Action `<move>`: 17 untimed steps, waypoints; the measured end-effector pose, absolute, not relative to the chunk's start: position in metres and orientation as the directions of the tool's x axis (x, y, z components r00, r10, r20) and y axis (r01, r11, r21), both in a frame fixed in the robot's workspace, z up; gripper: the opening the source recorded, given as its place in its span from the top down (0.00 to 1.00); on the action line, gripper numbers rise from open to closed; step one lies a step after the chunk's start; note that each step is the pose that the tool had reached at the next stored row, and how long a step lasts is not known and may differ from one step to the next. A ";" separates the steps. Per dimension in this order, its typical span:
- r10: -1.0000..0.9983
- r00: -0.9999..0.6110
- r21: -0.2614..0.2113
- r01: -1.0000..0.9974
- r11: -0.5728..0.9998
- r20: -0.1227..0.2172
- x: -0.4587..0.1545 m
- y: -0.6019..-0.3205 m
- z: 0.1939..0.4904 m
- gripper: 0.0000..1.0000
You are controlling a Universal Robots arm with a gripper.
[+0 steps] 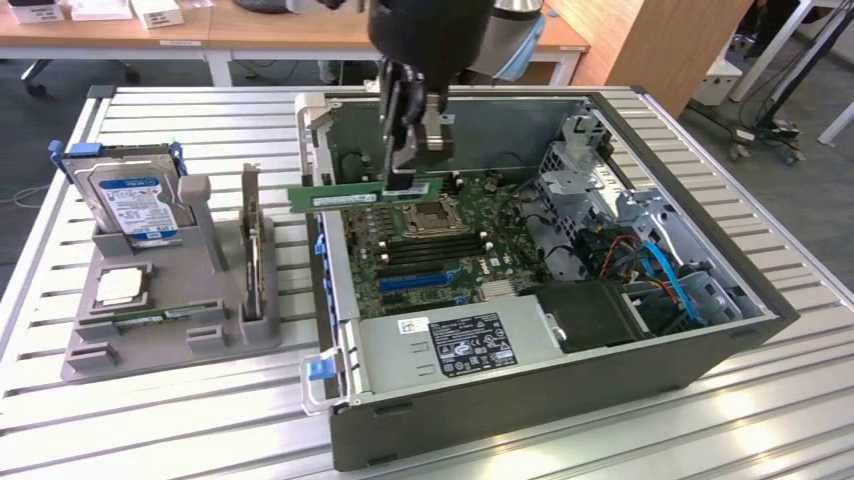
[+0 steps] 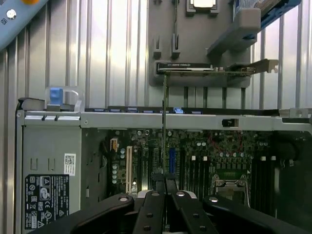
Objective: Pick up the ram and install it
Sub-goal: 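Pick up the ram and move it above insertion slot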
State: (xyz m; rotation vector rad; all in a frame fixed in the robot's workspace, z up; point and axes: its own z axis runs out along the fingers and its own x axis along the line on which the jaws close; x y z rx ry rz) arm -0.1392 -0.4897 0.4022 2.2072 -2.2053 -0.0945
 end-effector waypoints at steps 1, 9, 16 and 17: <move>-1.000 0.000 0.057 -0.998 -0.002 -0.029 -0.135 -0.490 0.402 0.89; -1.000 0.000 0.057 -0.998 -0.002 -0.029 -0.104 -0.490 0.402 0.89; -1.000 0.000 0.057 -0.998 -0.002 -0.029 -0.078 -0.490 0.402 0.89; -1.000 0.000 0.057 -0.998 -0.002 -0.029 -0.074 -0.490 0.402 0.89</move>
